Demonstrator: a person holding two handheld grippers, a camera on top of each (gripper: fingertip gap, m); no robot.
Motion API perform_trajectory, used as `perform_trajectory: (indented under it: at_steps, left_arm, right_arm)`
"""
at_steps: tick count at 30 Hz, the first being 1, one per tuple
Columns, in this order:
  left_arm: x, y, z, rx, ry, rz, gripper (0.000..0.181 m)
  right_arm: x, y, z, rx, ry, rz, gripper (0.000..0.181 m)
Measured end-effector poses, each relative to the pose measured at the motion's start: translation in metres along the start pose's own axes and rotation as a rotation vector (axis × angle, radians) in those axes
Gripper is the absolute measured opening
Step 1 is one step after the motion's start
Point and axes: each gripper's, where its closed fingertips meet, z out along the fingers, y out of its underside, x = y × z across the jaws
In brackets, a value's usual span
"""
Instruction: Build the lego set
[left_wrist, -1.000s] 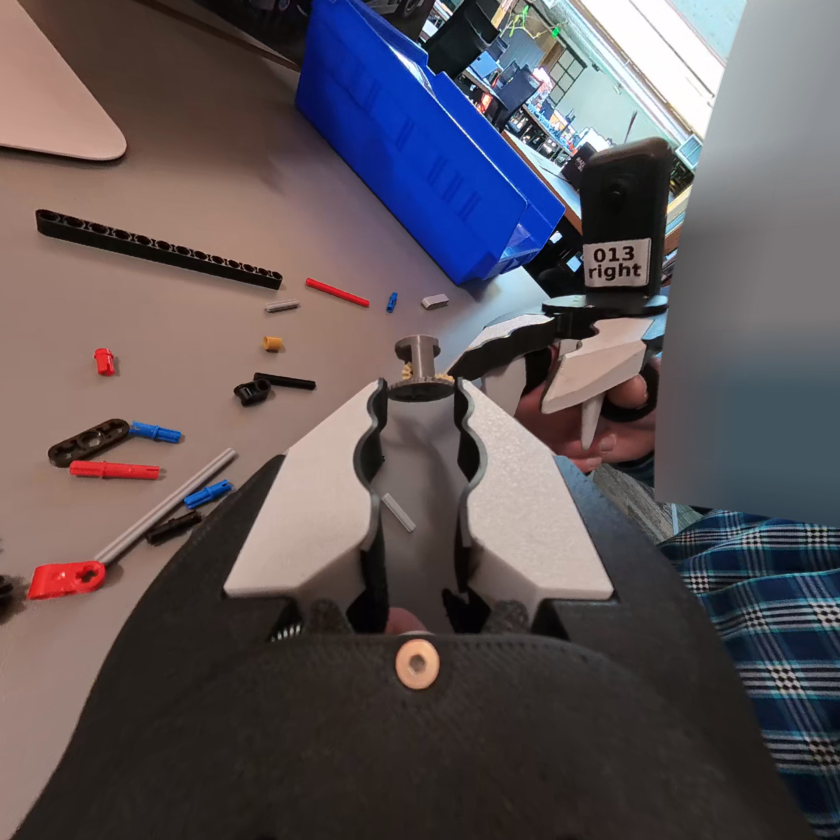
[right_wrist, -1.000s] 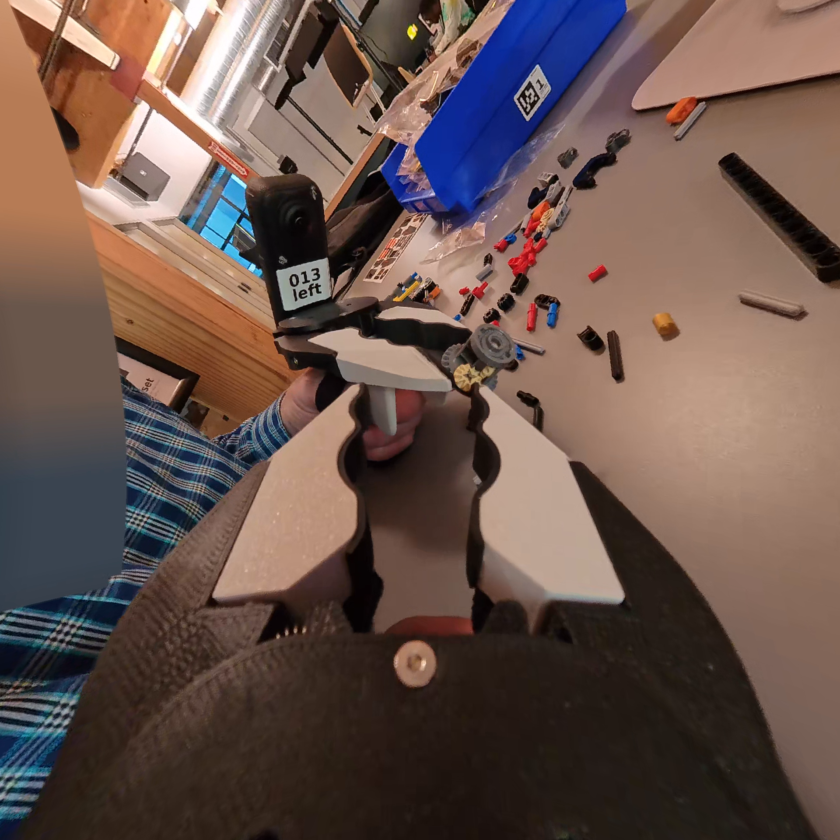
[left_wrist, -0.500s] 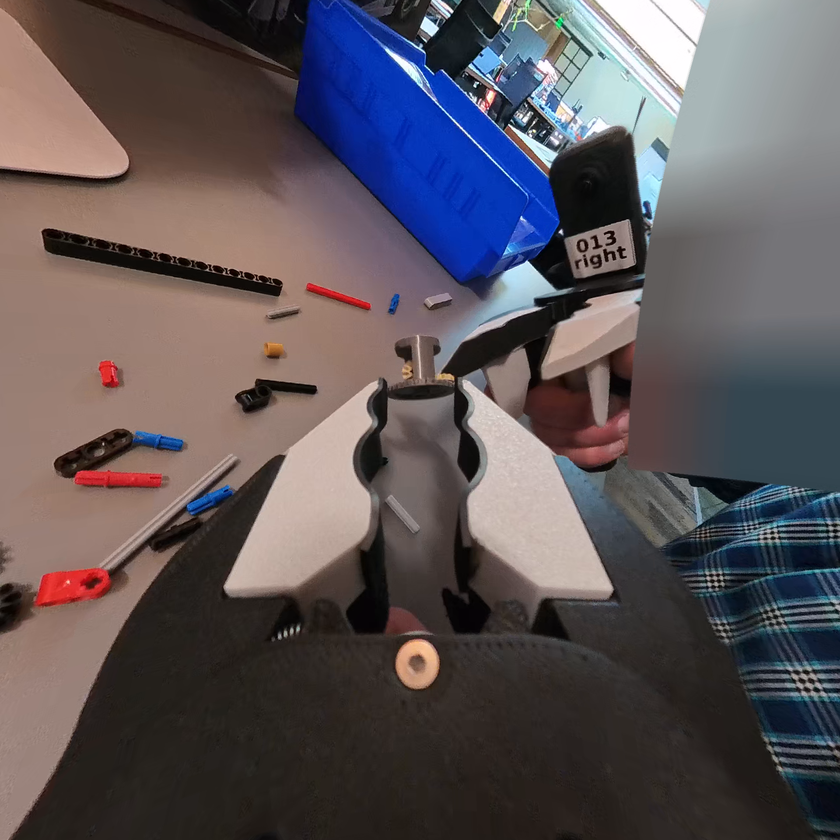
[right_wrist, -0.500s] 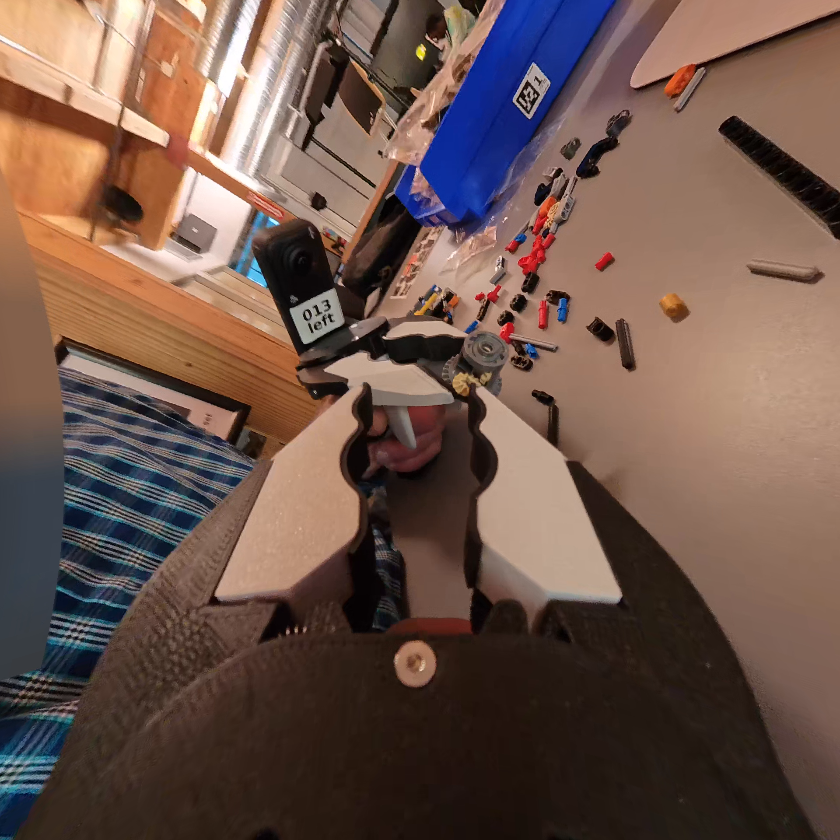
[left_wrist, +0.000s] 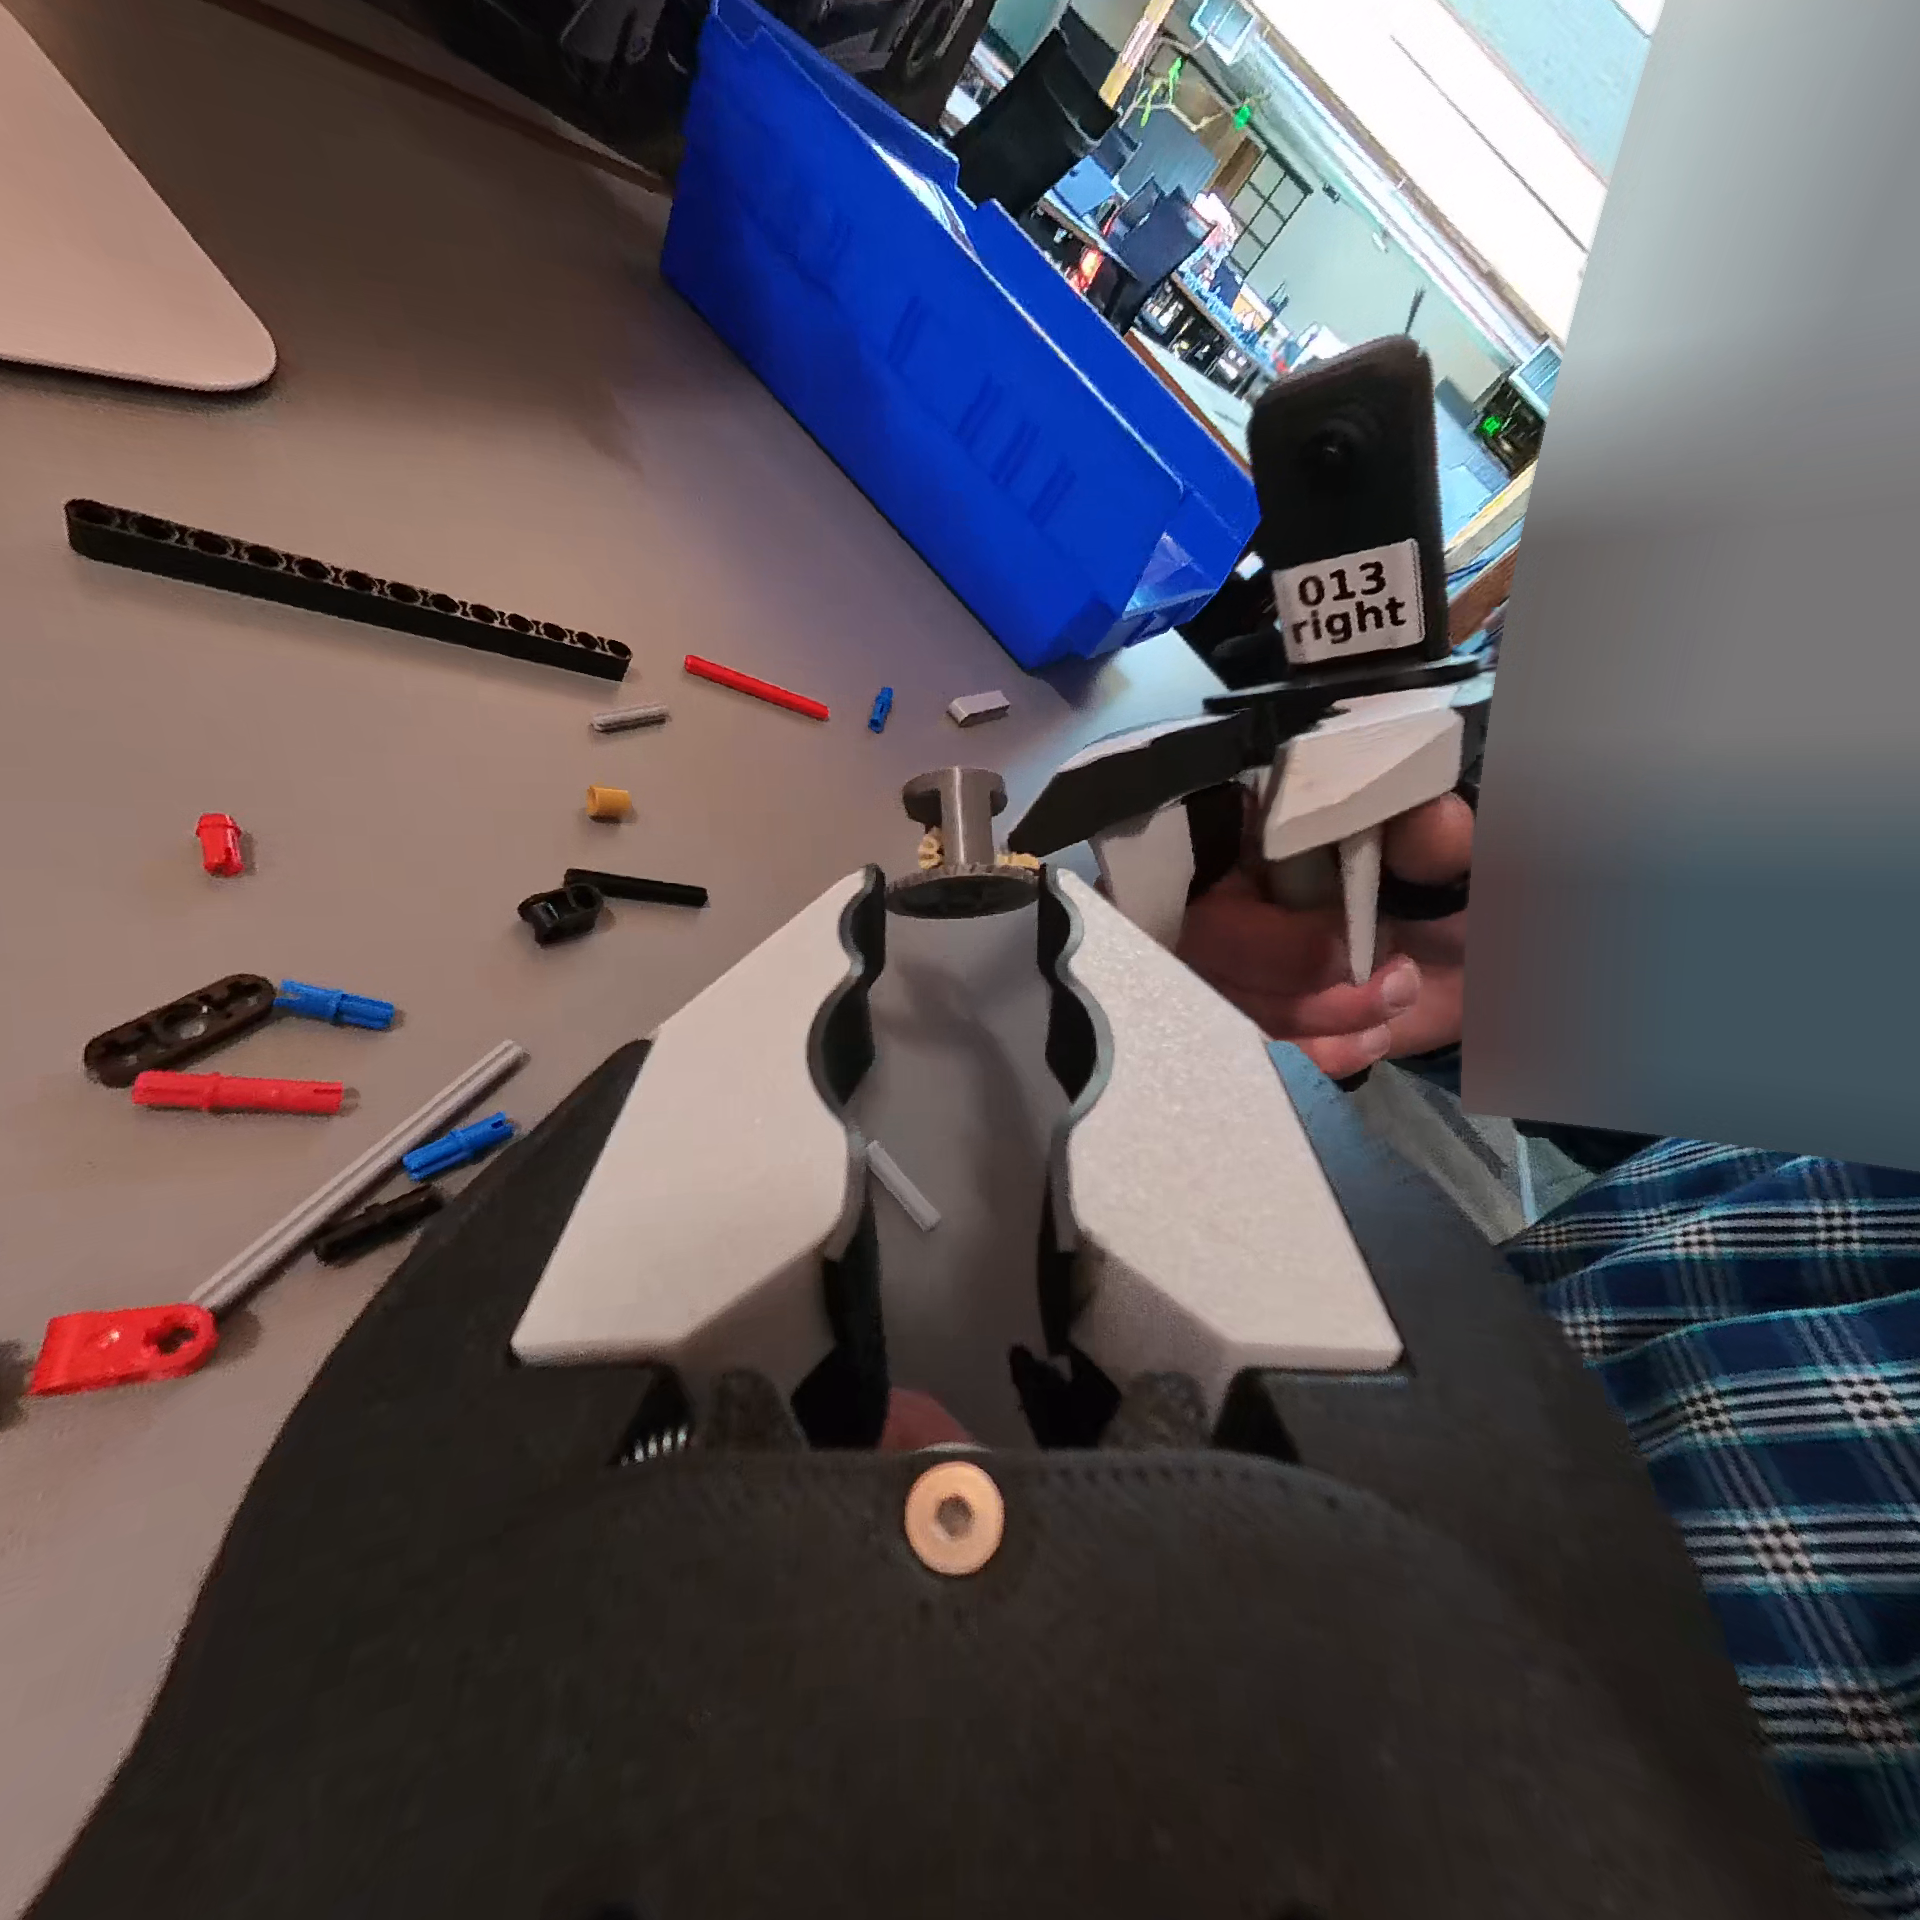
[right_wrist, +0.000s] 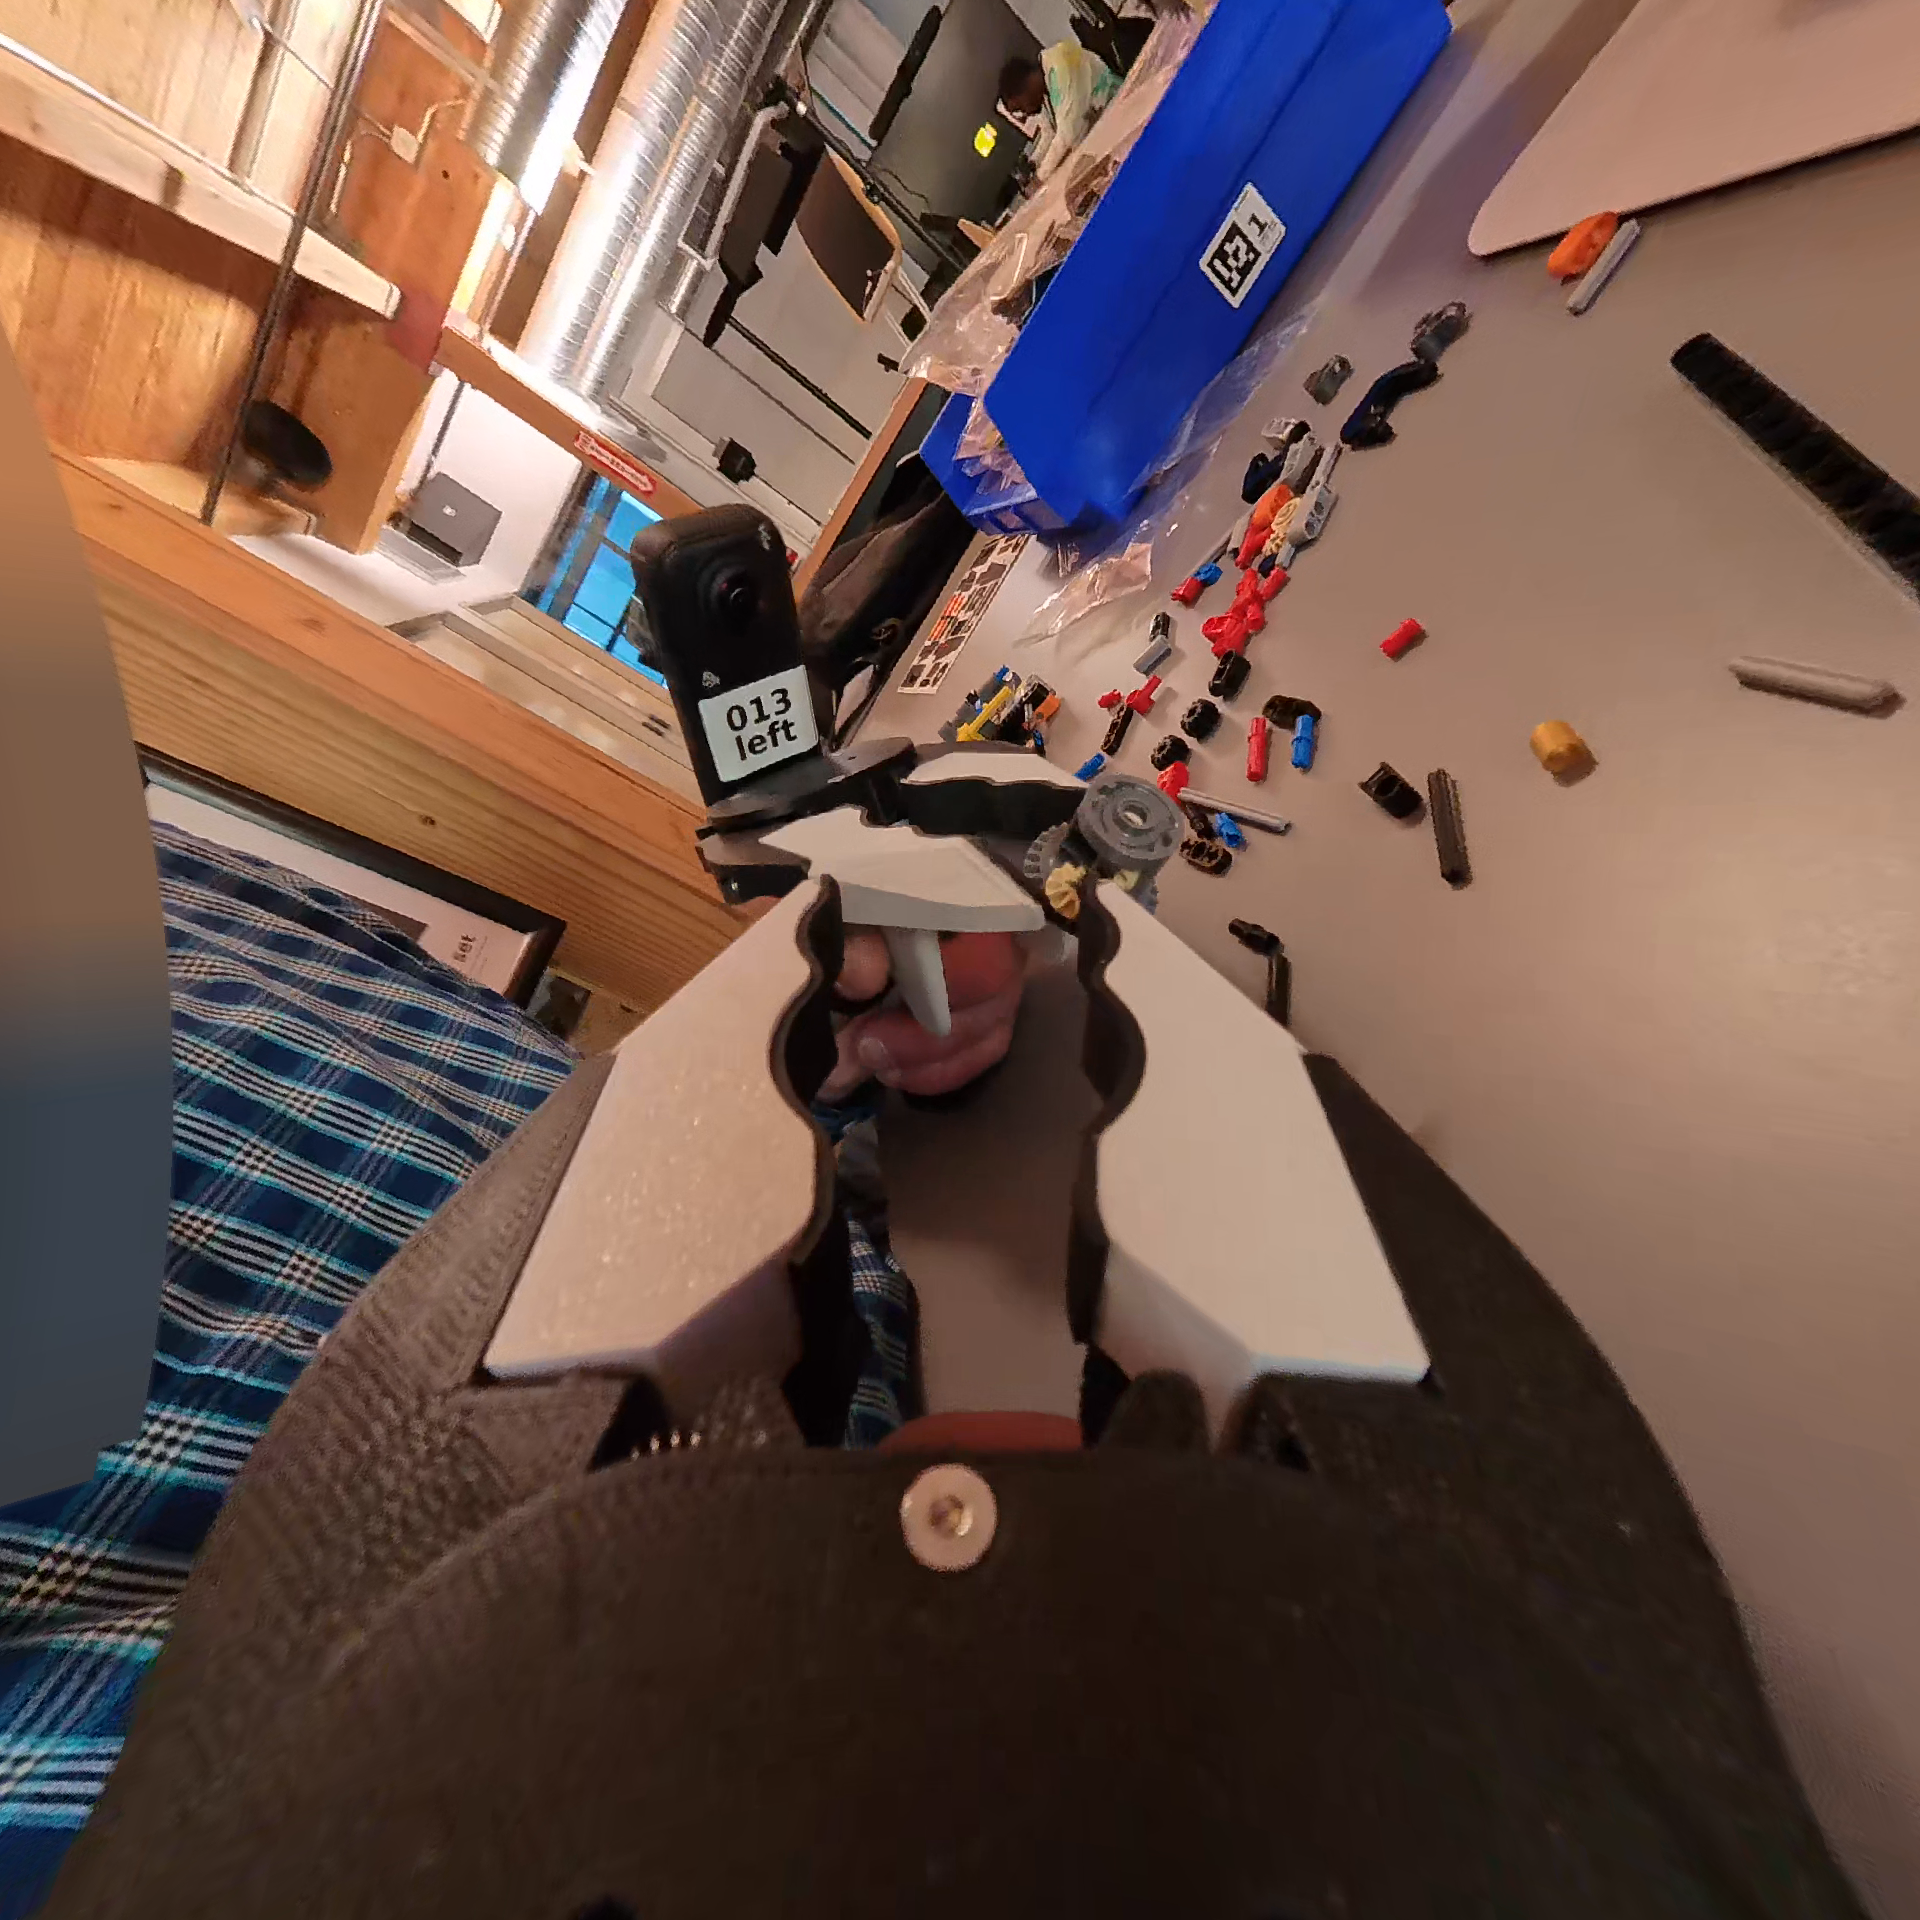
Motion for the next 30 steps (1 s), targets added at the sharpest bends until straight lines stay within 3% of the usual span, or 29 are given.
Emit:
perform_trajectory:
  at_steps: [30]
  left_arm:
    - [0.007,-0.007,-0.003,0.057,0.071,-0.071,0.027]
  right_arm:
    - [-0.009,0.002,-0.001,0.022,0.038,-0.193,0.042]
